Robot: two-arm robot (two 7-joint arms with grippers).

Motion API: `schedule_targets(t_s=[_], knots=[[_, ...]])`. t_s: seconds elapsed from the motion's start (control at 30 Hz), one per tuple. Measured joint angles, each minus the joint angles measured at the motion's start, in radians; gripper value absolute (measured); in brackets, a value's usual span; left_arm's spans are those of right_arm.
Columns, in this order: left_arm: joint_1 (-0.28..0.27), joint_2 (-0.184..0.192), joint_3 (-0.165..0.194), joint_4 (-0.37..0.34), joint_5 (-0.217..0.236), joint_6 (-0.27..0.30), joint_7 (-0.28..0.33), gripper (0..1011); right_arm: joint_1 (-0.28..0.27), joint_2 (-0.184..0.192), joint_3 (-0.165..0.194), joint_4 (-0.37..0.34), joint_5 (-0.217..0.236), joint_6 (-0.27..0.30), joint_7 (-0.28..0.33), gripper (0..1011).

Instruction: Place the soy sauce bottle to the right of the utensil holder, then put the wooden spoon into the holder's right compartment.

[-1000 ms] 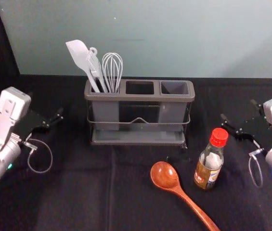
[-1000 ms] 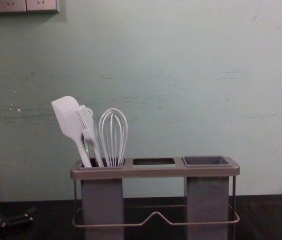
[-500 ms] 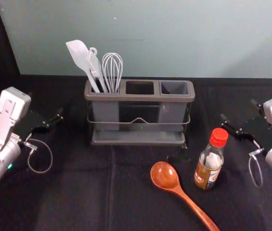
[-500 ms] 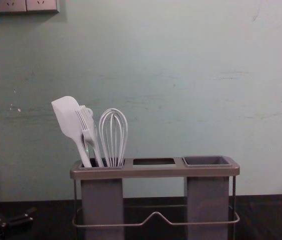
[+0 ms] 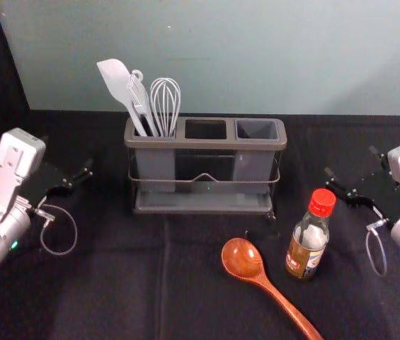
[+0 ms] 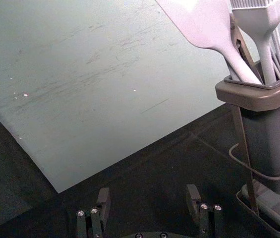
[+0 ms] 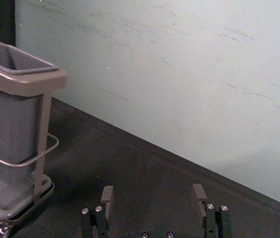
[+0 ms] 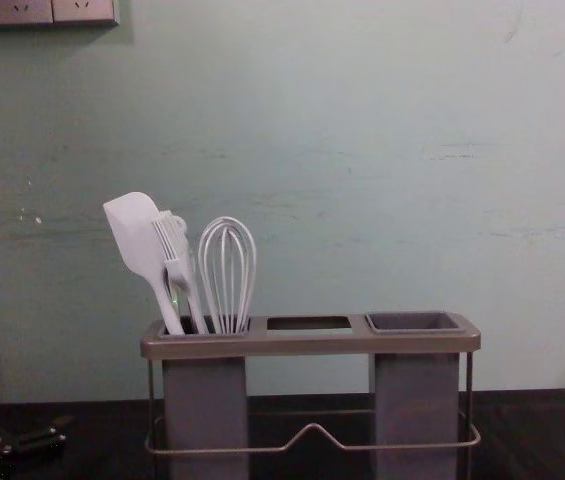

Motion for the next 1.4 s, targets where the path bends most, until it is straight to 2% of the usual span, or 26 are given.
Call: schedule_targets(t_s=[0.07, 0.27, 0.43, 0.6, 0.7, 0.73, 0.83, 0.97, 1.0, 1.03, 1.13, 1.23, 1.27, 1.4], knots=[[0.000, 0.000, 0.000, 0.000, 0.000, 0.000, 0.000, 1005, -0.009, 0.003, 0.006, -0.011, -0.002, 0.000, 0.000, 1003], [0.000, 0.000, 0.000, 0.000, 0.000, 0.000, 0.000, 1005, -0.081, 0.042, 0.042, -0.095, -0.007, 0.001, 0.002, 1002], [0.000, 0.000, 0.000, 0.000, 0.000, 0.000, 0.000, 1005, -0.158, 0.085, 0.079, -0.181, -0.001, 0.007, 0.002, 1003], [0.000, 0.000, 0.000, 0.000, 0.000, 0.000, 0.000, 1005, -0.266, 0.140, 0.132, -0.282, 0.010, -0.002, 0.005, 1002], [0.000, 0.000, 0.000, 0.000, 0.000, 0.000, 0.000, 1005, -0.307, 0.164, 0.154, -0.315, 0.016, -0.007, 0.008, 1002], [0.000, 0.000, 0.000, 0.000, 0.000, 0.000, 0.000, 1005, -0.339, 0.181, 0.171, -0.340, 0.023, -0.011, 0.014, 1002], [0.000, 0.000, 0.000, 0.000, 0.000, 0.000, 0.000, 1005, -0.386, 0.208, 0.200, -0.372, 0.039, -0.023, 0.026, 1002], [0.000, 0.000, 0.000, 0.000, 0.000, 0.000, 0.000, 1005, -0.477, 0.258, 0.262, -0.419, 0.106, -0.067, 0.080, 1002], [0.000, 0.000, 0.000, 0.000, 0.000, 0.000, 0.000, 1005, -0.507, 0.274, 0.284, -0.432, 0.139, -0.082, 0.108, 1003], [0.000, 0.000, 0.000, 0.000, 0.000, 0.000, 0.000, 1005, -0.507, 0.274, 0.284, -0.432, 0.139, -0.082, 0.108, 1002], [0.000, 0.000, 0.000, 0.000, 0.000, 0.000, 0.000, 1005, -0.563, 0.303, 0.330, -0.452, 0.232, -0.114, 0.187, 1003], [0.000, 0.000, 0.000, 0.000, 0.000, 0.000, 0.000, 1005, -0.583, 0.314, 0.348, -0.459, 0.291, -0.127, 0.239, 1002], [0.000, 0.000, 0.000, 0.000, 0.000, 0.000, 0.000, 1005, -0.591, 0.318, 0.355, -0.462, 0.328, -0.132, 0.275, 1003], [0.000, 0.000, 0.000, 0.000, 0.000, 0.000, 0.000, 1005, -0.586, 0.316, 0.353, -0.467, 0.398, -0.135, 0.355, 1002]])
